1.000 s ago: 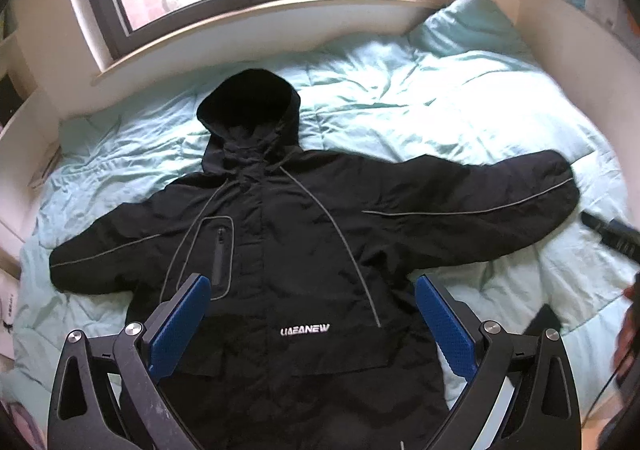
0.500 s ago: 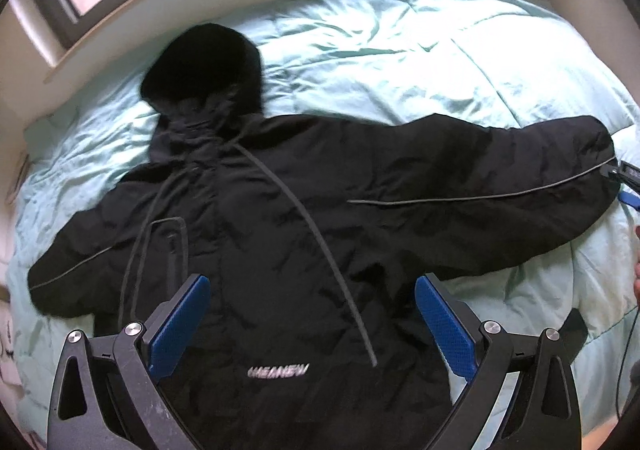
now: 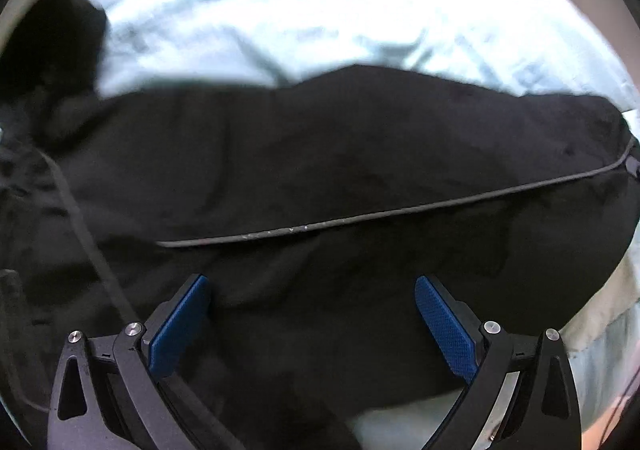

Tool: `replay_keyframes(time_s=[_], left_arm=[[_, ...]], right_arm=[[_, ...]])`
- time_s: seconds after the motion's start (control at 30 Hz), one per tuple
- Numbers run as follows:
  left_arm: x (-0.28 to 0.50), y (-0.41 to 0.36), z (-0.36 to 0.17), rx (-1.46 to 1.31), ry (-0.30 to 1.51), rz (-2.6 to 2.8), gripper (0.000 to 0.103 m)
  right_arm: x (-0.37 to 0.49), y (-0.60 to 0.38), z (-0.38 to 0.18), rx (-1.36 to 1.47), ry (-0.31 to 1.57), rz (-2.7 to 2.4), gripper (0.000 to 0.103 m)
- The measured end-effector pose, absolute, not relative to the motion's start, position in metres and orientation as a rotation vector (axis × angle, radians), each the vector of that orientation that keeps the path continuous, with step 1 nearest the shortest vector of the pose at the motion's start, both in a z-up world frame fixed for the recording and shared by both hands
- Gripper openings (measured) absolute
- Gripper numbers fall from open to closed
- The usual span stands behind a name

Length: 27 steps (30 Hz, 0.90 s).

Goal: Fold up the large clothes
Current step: 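Grasp the jacket sleeve cuff with the right gripper and lift it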

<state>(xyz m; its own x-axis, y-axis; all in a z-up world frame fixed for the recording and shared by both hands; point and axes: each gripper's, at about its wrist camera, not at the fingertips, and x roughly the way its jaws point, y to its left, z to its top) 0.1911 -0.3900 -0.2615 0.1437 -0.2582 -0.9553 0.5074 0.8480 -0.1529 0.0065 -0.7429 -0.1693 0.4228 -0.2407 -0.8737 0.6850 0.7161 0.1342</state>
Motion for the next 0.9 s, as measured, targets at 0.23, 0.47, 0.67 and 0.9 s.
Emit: replay_keyframes(time_s=[0.23,0.47,0.67,0.9], left_arm=[[0.193,-0.396,-0.284,0.271,1.332,-0.564,0.101],[0.185,-0.325,-0.2,0.181,1.161,-0.615,0.101],[0.186,-0.216,-0.149,0.076,1.065,-0.535,0.101],[0.186,-0.084,-0.122,0.062,0.96,-0.338,0.101]], right_arm=[[0.014,-0.732,-0.171,0.522,0.982,-0.523,0.015],[0.035,-0.642,-0.111,0.409,0.874,-0.307,0.013],[0.098,-0.498,-0.094,0.272,0.893,-0.082,0.013],[0.162,-0.316,-0.12,0.156,1.005,0.198,0.013]])
